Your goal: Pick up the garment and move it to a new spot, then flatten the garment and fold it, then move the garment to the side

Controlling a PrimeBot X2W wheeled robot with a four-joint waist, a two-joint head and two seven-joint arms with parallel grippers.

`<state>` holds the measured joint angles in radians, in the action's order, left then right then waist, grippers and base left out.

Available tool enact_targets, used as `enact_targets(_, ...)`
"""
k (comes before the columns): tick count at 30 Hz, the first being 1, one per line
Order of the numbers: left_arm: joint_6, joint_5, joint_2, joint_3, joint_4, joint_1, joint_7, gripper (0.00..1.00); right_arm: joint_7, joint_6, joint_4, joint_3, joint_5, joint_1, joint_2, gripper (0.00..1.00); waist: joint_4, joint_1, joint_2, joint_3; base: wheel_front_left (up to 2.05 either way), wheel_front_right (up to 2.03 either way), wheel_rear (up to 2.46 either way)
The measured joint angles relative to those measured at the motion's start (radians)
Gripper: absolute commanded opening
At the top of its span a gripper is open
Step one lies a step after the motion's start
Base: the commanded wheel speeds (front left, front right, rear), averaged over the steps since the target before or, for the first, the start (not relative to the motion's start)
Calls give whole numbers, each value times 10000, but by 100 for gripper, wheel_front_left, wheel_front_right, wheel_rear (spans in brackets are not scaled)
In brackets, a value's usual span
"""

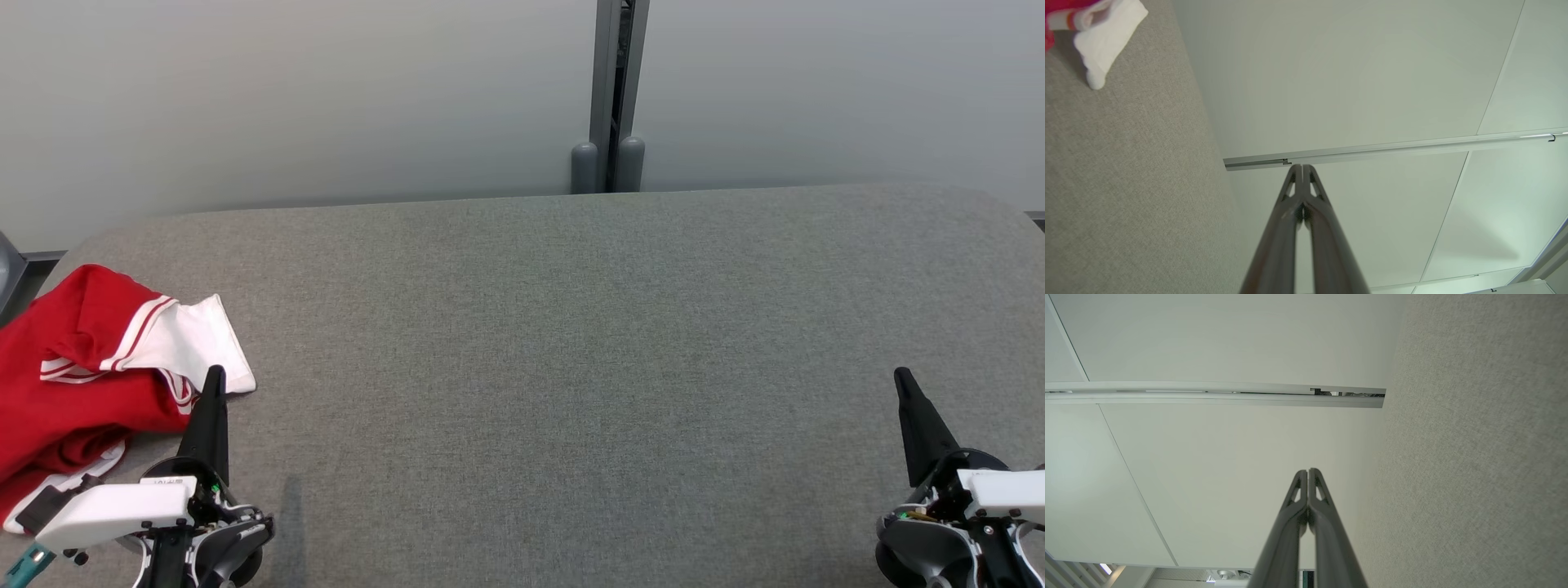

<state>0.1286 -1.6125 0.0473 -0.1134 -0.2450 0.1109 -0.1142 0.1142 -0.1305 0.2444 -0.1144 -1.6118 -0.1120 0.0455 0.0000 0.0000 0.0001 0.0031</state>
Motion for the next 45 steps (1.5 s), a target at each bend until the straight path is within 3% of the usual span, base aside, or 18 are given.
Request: enact_targets(45,0,0,0,2,0,0,0,0,0,0,0,0,0,0,0,0,0,0,0,0,0,0,0)
